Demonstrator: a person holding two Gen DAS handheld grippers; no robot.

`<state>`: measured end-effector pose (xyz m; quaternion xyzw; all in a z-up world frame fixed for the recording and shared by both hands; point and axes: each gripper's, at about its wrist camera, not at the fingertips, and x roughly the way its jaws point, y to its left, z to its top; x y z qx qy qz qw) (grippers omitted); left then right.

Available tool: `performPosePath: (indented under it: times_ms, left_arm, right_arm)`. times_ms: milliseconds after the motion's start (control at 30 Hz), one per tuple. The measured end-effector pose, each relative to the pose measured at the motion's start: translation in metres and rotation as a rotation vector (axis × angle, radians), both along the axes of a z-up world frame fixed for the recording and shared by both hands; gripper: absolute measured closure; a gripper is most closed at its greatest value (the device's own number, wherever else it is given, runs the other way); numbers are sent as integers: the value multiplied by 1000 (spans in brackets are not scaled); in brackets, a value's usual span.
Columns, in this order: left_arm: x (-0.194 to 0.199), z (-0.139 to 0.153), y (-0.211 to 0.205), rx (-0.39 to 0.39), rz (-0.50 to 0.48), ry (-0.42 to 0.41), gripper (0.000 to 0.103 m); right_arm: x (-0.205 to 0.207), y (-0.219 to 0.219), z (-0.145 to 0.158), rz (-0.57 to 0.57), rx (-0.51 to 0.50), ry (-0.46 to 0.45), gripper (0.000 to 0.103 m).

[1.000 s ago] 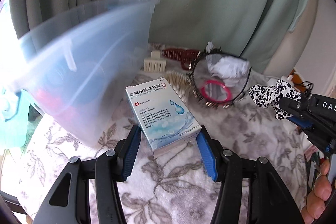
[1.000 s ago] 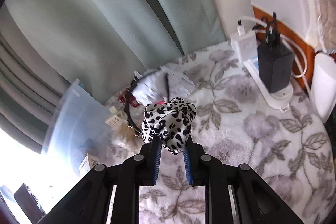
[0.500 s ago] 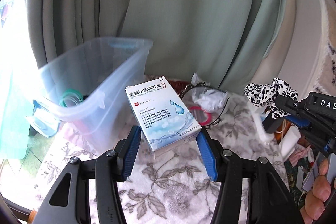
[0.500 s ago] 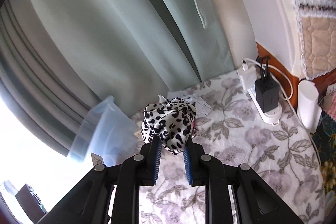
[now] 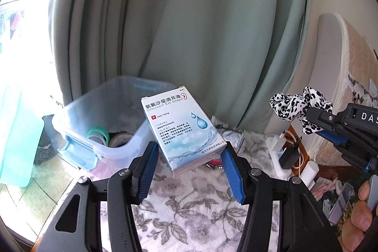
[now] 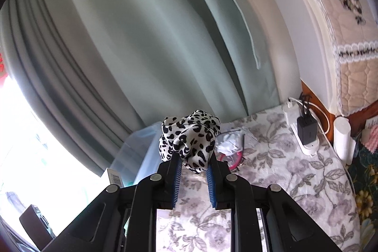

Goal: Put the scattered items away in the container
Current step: 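Lift and carry the medicine box and scrunchie over the clear box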

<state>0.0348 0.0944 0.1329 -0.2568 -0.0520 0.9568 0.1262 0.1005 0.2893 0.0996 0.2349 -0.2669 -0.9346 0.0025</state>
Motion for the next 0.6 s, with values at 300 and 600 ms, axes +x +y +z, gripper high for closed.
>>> performPosePath:
  times_ms: [300, 600]
  left_arm:
    - [9, 27, -40, 49, 63, 77, 47]
    - [4, 36, -85, 98, 98, 109, 47]
  right_arm:
    - [8, -38, 35, 65, 47, 70, 82]
    - [-4, -82, 45, 157, 83, 87, 82]
